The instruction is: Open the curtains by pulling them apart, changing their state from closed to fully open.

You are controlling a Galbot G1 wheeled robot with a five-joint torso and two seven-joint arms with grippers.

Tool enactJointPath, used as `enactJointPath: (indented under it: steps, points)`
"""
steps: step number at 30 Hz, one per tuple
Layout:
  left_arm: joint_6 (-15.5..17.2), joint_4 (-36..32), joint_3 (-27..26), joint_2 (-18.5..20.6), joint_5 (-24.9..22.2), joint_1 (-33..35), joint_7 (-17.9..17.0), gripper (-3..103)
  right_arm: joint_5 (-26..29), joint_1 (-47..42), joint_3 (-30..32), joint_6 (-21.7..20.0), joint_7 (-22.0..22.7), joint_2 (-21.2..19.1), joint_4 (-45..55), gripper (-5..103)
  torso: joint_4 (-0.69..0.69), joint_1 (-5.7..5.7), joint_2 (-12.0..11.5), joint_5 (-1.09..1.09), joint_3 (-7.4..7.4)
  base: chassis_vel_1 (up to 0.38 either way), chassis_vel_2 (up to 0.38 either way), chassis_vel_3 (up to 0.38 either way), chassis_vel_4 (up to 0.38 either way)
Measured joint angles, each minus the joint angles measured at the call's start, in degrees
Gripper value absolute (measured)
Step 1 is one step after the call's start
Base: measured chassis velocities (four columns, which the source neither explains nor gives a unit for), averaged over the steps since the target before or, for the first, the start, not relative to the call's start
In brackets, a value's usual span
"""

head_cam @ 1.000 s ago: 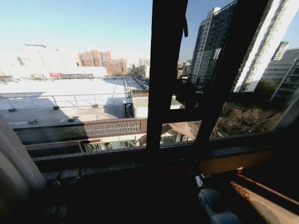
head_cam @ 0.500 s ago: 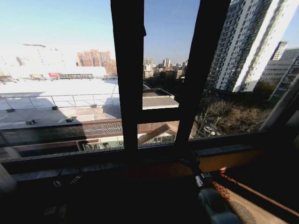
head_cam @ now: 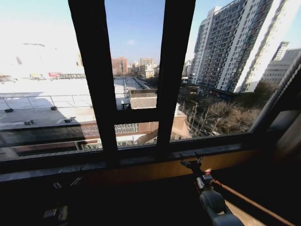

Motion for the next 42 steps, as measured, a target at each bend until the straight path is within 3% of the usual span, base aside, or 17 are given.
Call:
enactJointPath:
  steps: [11,18,24,42]
  points:
    - [0.0,0.0,0.0,-0.01,0.0,0.01,0.01,100,0.0,0.0,0.0,0.0,0.0,0.0,0.0,100,0.02,0.0,0.0,-0.05,0.0,-0.36,-0.358,0.358,0.362]
    - [0.0,-0.01,0.02,-0.01,0.0,0.0,0.02,100,0.0,0.0,0.02,0.0,0.01,-0.01,-0.01,100,-0.01,-0.01,-0.01,0.02,0.0,-0.179,-0.201,0.196,0.168]
    - [0.0,0.0,0.01,0.0,0.0,0.0,0.01,100,0.0,0.0,0.0,0.0,0.0,0.01,0.0,100,0.01,-0.01,-0.01,-0.08,0.0,-0.011,-0.008,0.01,0.007]
    - [0.0,-0.01,0.0,0.01,0.0,0.0,0.01,100,0.0,0.0,0.0,0.0,-0.01,0.0,0.0,100,0.0,0.02,-0.01,-0.03,0.01,0.068,-0.07,-0.071,0.076]
